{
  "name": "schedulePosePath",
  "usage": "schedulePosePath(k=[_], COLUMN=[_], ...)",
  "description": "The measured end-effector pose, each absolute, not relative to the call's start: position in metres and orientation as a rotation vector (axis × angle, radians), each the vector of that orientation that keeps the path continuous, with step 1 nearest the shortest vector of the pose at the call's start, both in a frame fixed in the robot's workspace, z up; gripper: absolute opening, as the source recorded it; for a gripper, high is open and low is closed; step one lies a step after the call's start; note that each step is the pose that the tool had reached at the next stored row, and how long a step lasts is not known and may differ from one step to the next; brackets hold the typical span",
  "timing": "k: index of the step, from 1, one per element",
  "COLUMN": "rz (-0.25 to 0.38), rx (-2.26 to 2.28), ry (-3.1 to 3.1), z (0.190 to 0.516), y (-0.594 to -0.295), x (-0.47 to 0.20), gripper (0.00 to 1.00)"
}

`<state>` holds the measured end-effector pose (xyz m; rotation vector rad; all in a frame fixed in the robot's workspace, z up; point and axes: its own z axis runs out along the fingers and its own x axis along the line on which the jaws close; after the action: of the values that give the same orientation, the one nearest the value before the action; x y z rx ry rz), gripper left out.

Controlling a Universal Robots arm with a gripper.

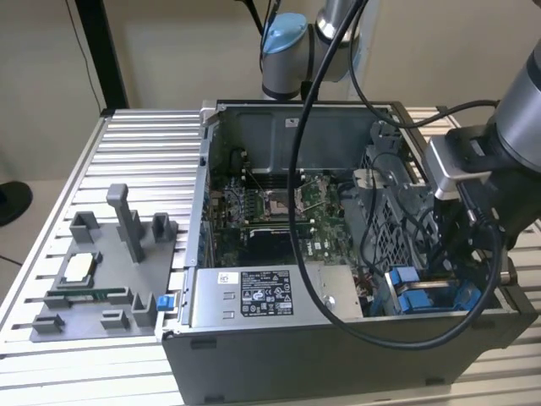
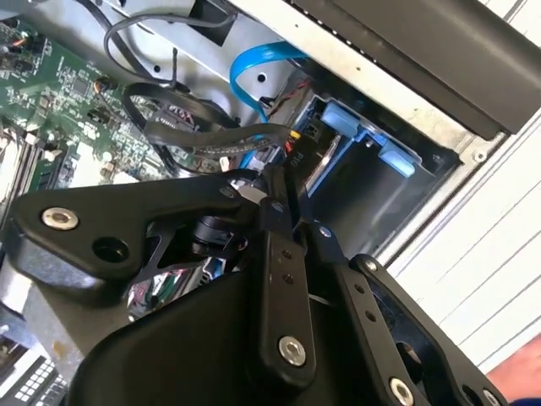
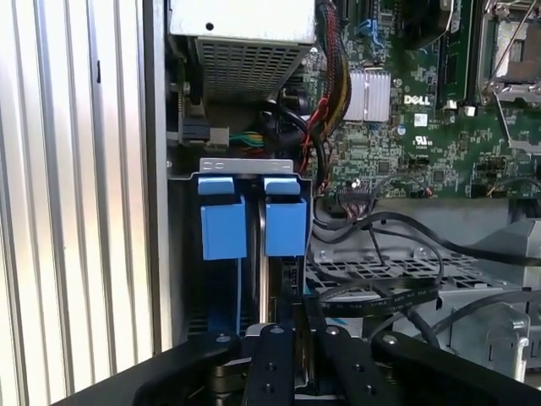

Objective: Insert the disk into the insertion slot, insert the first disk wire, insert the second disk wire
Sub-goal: 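Insert the second disk wire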

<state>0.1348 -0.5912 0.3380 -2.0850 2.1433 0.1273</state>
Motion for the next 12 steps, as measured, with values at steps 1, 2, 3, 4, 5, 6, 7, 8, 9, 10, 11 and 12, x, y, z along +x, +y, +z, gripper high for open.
schedulePosePath(k=[1,2,3,4,5,6,7,8,9,10,11,12], rz=[0.127,0.126,0.126,0.126,0.125,0.125,0.124,0.123,0.123,0.123,0.124,0.126], rx=[-2.083,-2.081,-2.08,-2.08,-2.079,-2.078,-2.077,-2.077,-2.076,-2.075,-2.074,-2.073], ry=[2.146,2.148,2.149,2.149,2.15,2.151,2.152,2.153,2.154,2.154,2.155,2.153], z=[0.3382,0.3384,0.3383,0.338,0.3375,0.3366,0.3355,0.334,0.3322,0.3306,0.3296,0.3287], y=[-0.5908,-0.5904,-0.5905,-0.5905,-0.5904,-0.5904,-0.5904,-0.5904,-0.5904,-0.5904,-0.5902,-0.59], x=[0.1348,0.1348,0.1348,0.1348,0.1348,0.1348,0.1347,0.1347,0.1347,0.1347,0.1347,0.1348], gripper=[0.0,0.0,0.0,0.0,0.0,0.0,0.0,0.0,0.0,0.0,0.0,1.0])
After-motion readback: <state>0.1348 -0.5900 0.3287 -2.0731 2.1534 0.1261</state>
